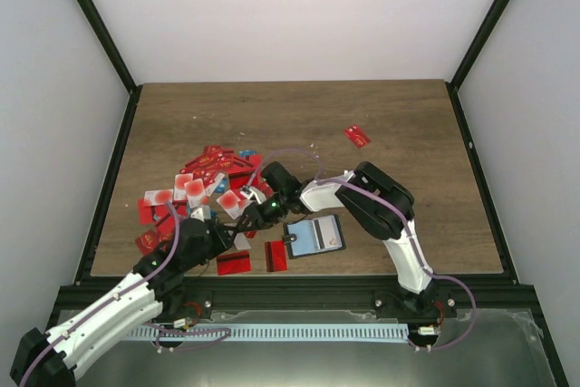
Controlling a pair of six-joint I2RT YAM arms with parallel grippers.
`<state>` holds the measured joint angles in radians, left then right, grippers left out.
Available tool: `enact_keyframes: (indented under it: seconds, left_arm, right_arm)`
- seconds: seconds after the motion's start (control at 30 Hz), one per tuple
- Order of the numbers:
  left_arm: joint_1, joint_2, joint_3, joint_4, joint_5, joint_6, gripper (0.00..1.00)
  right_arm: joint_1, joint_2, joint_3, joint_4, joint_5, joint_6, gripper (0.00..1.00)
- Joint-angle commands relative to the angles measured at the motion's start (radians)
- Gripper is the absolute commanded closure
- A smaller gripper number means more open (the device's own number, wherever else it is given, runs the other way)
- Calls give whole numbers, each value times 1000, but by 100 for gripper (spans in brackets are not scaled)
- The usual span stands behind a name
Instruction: Put the credit cards into the card holder
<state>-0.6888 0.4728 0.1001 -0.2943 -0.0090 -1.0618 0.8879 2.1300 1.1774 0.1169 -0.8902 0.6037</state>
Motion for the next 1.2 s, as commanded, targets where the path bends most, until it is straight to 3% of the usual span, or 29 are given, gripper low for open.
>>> enact_keyframes:
  seconds: [0.0, 0.4, 0.63, 0.97, 1.17]
  left_arm:
    - [0, -9, -23, 49, 24, 45, 73]
    - [-1, 24, -17, -31, -20, 22, 79]
    - [-1, 21, -31, -7, -25, 25, 91]
    - [-1, 59, -39, 28, -15, 32, 89]
    - [-2, 53, -19, 9, -17, 41, 96]
  right_arm:
    - [6, 30, 19, -9, 14, 5, 64]
    - [-1, 28, 17, -14, 22, 8, 64]
    - [-3, 30, 16, -11, 18, 9, 65]
    - [-4, 24, 19, -14, 17, 8, 65]
    - [-4, 3, 13, -7, 20, 11, 64]
